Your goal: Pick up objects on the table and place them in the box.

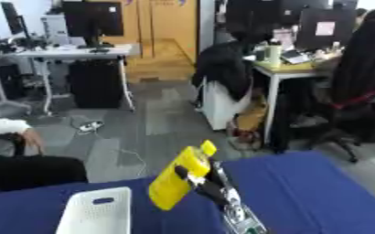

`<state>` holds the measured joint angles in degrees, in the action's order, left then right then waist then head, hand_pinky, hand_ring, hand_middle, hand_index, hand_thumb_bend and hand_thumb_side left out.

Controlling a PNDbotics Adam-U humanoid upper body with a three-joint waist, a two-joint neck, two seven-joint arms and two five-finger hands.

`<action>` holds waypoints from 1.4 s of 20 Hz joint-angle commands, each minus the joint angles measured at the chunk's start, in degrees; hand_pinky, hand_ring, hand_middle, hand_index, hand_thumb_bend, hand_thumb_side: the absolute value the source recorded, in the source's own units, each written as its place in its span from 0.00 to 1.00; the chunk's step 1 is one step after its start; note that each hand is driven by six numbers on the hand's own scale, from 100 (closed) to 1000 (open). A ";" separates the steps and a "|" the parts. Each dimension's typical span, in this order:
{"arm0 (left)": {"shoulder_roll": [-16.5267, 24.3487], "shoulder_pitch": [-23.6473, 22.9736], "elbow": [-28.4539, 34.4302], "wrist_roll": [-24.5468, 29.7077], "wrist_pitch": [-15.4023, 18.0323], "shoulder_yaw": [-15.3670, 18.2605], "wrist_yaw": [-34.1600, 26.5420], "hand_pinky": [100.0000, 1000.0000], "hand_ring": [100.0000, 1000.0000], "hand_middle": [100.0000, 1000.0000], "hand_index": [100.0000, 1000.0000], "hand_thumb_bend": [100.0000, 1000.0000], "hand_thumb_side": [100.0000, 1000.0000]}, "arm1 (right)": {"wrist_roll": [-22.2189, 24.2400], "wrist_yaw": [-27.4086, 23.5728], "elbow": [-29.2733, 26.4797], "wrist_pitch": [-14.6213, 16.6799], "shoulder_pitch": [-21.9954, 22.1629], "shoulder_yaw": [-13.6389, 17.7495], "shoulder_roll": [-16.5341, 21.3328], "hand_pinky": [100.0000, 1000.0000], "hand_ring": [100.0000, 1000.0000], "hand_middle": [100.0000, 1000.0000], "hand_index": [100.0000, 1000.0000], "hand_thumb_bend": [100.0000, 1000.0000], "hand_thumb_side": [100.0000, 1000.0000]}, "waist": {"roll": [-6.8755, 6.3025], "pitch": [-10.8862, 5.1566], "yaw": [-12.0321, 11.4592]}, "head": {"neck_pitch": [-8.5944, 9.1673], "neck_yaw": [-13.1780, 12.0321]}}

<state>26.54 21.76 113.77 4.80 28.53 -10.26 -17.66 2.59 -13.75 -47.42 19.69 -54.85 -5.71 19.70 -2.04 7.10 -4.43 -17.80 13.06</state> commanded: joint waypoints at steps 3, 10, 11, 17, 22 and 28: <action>1.01 0.42 0.82 -0.19 -0.12 0.31 0.22 0.63 0.77 0.90 0.86 0.18 0.73 | 1.04 -1.78 -2.69 -0.77 -2.25 -0.75 1.27 0.00 0.00 0.07 0.21 0.61 0.40 | 0.06 -1.14 -0.03 | -6.75 -2.90; 1.04 0.34 0.82 -0.36 -0.25 0.31 0.47 0.63 0.77 0.90 0.86 0.18 0.73 | 2.36 -4.37 -4.97 -1.84 -2.96 -2.05 1.13 0.00 0.00 0.07 0.21 0.60 0.40 | 0.06 -1.22 -0.01 | -9.31 -2.78; 1.05 0.33 0.82 -0.38 -0.28 0.30 0.52 0.63 0.77 0.90 0.86 0.18 0.73 | 2.57 -4.82 -5.38 -2.04 -3.06 -2.29 1.11 0.00 0.00 0.07 0.21 0.60 0.40 | 0.06 -1.22 -0.02 | -9.44 -2.73; 1.03 0.39 0.82 -0.31 -0.39 0.18 0.63 0.63 0.77 0.90 0.86 0.18 0.73 | 3.90 -6.37 -6.94 -2.93 -3.44 -3.60 0.56 0.00 0.00 0.07 0.21 0.60 0.41 | 0.08 -1.23 -0.13 | -9.77 -2.25; 0.98 0.60 0.82 -0.14 -0.47 0.10 0.52 0.63 0.77 0.90 0.86 0.18 0.73 | 5.32 -6.50 -7.46 -3.35 -3.65 -4.66 -0.41 0.00 0.00 0.07 0.22 0.59 0.41 | 0.15 -1.17 -0.32 | -9.75 -2.03; 0.87 0.92 0.82 -0.03 -0.57 0.07 0.31 0.63 0.77 0.90 0.86 0.18 0.73 | 6.36 -6.27 -7.29 -3.61 -4.05 -5.05 -1.86 0.00 0.00 0.07 0.22 0.59 0.42 | 0.21 -1.12 -0.64 | -9.65 -1.35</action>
<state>26.54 21.86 113.77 4.69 28.10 -10.27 -17.21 8.66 -20.00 -53.66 16.07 -57.19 -10.81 17.60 -1.85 7.06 -4.96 -27.50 11.18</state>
